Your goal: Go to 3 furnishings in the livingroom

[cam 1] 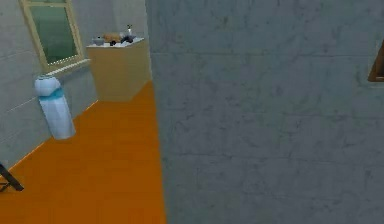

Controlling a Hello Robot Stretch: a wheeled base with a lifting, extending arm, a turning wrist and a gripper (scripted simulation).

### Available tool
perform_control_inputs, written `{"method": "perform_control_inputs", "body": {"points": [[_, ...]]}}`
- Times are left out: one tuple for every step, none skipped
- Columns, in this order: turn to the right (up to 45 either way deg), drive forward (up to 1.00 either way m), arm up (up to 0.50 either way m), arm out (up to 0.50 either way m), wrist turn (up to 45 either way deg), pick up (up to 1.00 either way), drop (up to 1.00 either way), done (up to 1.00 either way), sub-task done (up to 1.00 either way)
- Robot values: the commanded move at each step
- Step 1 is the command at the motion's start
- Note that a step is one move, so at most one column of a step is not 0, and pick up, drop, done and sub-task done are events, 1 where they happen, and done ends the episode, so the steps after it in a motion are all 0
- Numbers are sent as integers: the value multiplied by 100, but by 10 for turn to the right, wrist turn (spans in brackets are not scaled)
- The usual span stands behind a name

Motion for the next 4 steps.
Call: {"method": "perform_control_inputs", "body": {"points": [[0,10,0,0,0,0,0,0,0],[-330,0,0,0,0,0,0,0,0],[-30,0,0,0,0,0,0,0,0],[0,40,0,0,0,0,0,0,0]]}}
